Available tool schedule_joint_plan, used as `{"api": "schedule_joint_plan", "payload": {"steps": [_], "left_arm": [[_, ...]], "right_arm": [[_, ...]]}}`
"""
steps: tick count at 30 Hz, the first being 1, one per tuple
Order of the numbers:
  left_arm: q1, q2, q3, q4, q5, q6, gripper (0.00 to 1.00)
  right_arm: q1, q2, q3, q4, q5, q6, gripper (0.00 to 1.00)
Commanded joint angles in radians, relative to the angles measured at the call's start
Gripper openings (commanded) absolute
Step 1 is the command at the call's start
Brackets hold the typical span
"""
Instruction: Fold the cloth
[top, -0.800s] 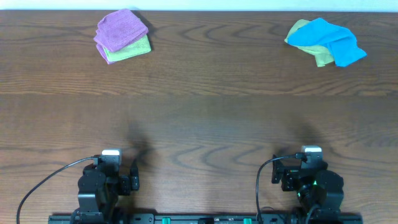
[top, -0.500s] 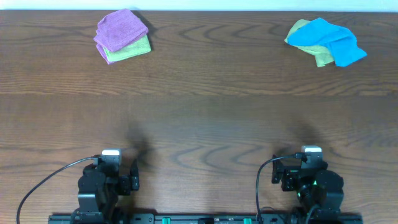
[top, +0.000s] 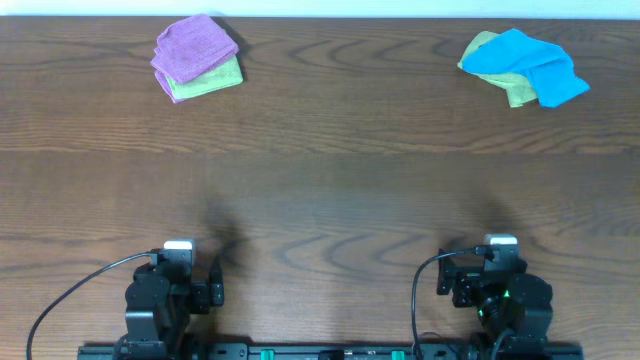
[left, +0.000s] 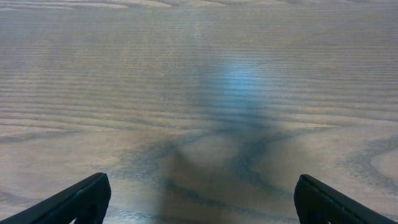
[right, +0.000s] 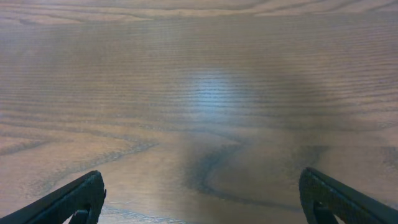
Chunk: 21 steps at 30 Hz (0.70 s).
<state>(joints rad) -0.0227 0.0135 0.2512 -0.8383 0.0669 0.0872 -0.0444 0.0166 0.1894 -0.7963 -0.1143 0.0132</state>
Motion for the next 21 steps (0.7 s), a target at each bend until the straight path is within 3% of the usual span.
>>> {"api": "schedule_joint_plan", "payload": {"steps": [1,14,16,21], "left_arm": [[-0.003,-0.010,-0.007,-0.058,-0.031,0.040,0.96],[-0.003,-0.010,-0.007,-0.058,-0.031,0.040,0.95],[-0.003,-0.010,-0.007,-0.058,-0.031,0.040,0.95],[-0.003,-0.010,-0.007,-0.058,-0.031,0.040,0.95]], "right_arm": [[0.008,-0.011,-0.012,0.000,0.005,-0.014,0.99],[0.007,-0.011,-0.012,0.002,0.009,-0.011,0.99],[0.004,-0.006,-0.004,0.015,0.009,0.046,0.99],[-0.015,0.119,0.114,0.042,0.010,0.088,0.99]]}}
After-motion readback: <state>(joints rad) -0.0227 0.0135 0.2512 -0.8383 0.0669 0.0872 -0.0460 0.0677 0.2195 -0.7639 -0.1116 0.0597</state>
